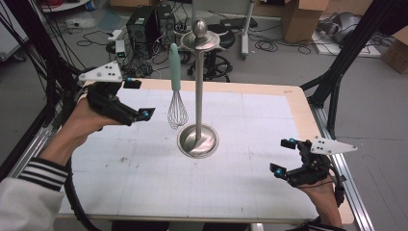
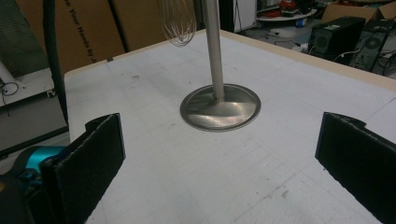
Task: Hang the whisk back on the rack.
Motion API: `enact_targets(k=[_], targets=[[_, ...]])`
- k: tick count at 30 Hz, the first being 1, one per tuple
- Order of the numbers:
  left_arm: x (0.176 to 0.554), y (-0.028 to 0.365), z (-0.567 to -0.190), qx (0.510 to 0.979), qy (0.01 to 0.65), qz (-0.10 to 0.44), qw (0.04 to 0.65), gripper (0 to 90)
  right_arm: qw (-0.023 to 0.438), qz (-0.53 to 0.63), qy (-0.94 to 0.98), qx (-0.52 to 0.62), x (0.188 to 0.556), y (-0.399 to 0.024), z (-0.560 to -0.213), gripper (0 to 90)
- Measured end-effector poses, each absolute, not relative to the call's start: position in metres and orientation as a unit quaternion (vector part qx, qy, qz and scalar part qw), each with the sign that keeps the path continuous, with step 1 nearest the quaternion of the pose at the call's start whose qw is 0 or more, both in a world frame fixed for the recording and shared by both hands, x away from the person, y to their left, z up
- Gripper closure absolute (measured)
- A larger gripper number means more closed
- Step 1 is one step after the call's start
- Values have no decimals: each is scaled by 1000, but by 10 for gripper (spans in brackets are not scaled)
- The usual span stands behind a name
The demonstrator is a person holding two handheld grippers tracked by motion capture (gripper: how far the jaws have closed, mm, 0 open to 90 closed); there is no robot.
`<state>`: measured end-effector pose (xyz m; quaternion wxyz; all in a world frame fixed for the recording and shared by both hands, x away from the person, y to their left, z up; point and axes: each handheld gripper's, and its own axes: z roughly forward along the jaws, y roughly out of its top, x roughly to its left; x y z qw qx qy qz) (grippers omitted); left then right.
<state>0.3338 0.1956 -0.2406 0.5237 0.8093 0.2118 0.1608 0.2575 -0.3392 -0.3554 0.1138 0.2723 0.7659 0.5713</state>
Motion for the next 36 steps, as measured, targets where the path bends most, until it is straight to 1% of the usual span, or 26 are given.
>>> enact_targets(k=[7,9,11,17,23,30,36], targets=[[313,225,-271,796,236,171,531,17,119,568,767,274,260,-335,-356,1],[306,232,-281,788,247,186,532,17,118,568,766,277,260,-335,-356,1],[300,240,-291,777,258,182,545,17,120,567,766,278,260,-335,-357,1],[281,260,-325,759,280,190,557,17,123,563,768,280,261,-331,-359,1],[266,266,-354,766,288,187,544,17,128,565,764,284,261,-331,-360,1],[260,270,-375,769,293,176,541,17,131,564,762,291,261,-332,-364,1],[259,272,-373,767,289,179,544,17,133,562,762,293,261,-333,-366,1]])
